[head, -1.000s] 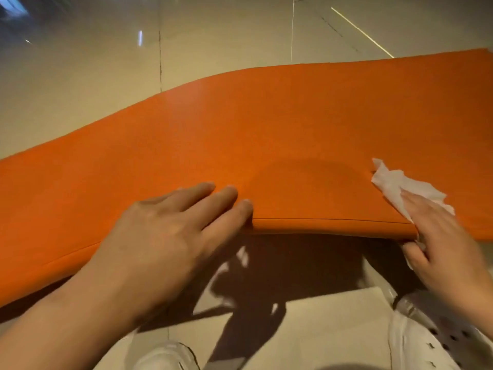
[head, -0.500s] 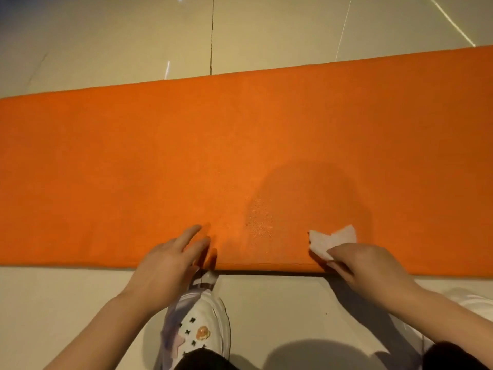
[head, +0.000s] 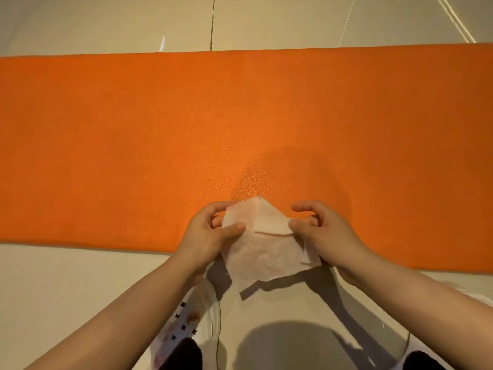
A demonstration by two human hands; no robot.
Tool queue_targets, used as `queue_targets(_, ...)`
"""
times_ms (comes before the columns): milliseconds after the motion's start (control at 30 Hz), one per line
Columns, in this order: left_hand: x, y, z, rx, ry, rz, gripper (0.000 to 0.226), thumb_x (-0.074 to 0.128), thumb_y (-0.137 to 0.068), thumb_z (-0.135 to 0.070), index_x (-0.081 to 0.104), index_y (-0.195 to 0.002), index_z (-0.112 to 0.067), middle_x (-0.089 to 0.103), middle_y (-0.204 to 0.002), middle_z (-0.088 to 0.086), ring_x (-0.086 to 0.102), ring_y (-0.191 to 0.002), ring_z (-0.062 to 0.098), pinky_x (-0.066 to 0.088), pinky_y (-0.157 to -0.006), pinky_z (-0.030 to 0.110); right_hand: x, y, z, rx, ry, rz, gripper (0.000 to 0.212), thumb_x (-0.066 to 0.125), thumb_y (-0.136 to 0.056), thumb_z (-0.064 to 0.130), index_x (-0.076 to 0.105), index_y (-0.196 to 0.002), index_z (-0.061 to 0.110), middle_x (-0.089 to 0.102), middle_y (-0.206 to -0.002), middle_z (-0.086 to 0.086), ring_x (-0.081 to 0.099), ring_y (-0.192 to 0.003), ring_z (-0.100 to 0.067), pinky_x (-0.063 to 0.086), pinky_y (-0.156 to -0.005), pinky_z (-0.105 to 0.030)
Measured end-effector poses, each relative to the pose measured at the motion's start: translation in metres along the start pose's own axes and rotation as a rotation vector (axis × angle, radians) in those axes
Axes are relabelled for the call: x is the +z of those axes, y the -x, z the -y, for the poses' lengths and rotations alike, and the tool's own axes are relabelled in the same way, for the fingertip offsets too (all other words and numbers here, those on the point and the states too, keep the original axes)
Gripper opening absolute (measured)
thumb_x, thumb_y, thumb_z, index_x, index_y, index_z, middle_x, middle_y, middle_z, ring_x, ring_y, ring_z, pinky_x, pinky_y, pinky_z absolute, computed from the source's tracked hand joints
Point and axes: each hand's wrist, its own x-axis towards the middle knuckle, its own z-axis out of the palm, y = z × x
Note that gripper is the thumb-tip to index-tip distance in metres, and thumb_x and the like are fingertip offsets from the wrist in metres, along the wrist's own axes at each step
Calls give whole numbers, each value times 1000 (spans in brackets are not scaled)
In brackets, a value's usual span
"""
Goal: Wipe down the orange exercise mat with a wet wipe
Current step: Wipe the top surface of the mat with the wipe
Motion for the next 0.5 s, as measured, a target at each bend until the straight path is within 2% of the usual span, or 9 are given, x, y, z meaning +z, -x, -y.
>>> queue_targets(33,-2,-8,2,13,-65,-73,31,69,-87,0,60,-111,-19,67,-106,17,66,-86,26,57,-60,32,-4,0,-6,-27,64,-32,28,63,-94,12,57,-120,21,57,-75,5,59,-71,-13,47,-63,-22)
queue_targets(100,-9,-29,4,90,-261,-196,28,68,-91,-7,58,-114,-20,63,-111,12,61,-94,29,55,-76,40,-11,0,-19,-96,212,4,37,62,-95,14,50,-128,25,59,-99,4,60,-96,-17,47,-80,-27)
queue_targets(167,-15,-50,5,198,-605,-297,38,64,-93,-16,53,-129,-21,57,-124,9,55,-107,27,48,-90,41,-14,3,-27,-136,342,85,47,62,-95,20,43,-138,28,53,-121,5,54,-113,-11,42,-89,-21)
queue_targets(233,-18,-63,9,354,-962,-348,44,60,-95,-21,49,-138,-17,49,-136,9,43,-125,30,39,-99,41,-12,6,-33,-173,470,126,46,60,-97,24,44,-140,27,47,-125,9,48,-114,-3,36,-86,-8)
queue_targets(300,-17,-66,18,621,-1213,-282,33,63,-93,-21,60,-125,-12,54,-128,11,48,-119,33,42,-90,43,-10,8,-37,-228,583,153,40,58,-98,25,49,-137,26,45,-123,12,46,-111,-1,31,-81,3)
queue_targets(367,-15,-62,33,808,-1353,-152,22,68,-87,-20,66,-105,-8,61,-107,11,59,-96,34,48,-71,41,-10,7,-41,-261,637,174,37,58,-98,26,52,-135,25,45,-124,12,43,-110,0,26,-80,7)
queue_targets(400,-13,-60,39,809,-1372,-85,23,70,-84,-21,66,-102,-7,62,-102,11,61,-89,34,49,-65,39,-9,5,-42,-272,651,174,37,57,-98,26,53,-134,25,46,-125,12,41,-109,0,26,-80,7)
queue_targets(433,-11,-57,44,742,-1371,-32,29,71,-84,-23,65,-108,-8,60,-103,10,60,-90,33,49,-63,39,-9,4,-42,-282,661,172,36,57,-98,26,54,-133,24,47,-127,10,41,-108,0,26,-80,6)
queue_targets(500,-8,-55,52,627,-1392,-4,46,65,-89,-32,56,-131,-14,55,-118,9,56,-105,31,49,-70,39,-10,1,-42,-301,697,167,33,57,-98,26,56,-131,22,48,-133,7,43,-113,-4,27,-82,1)
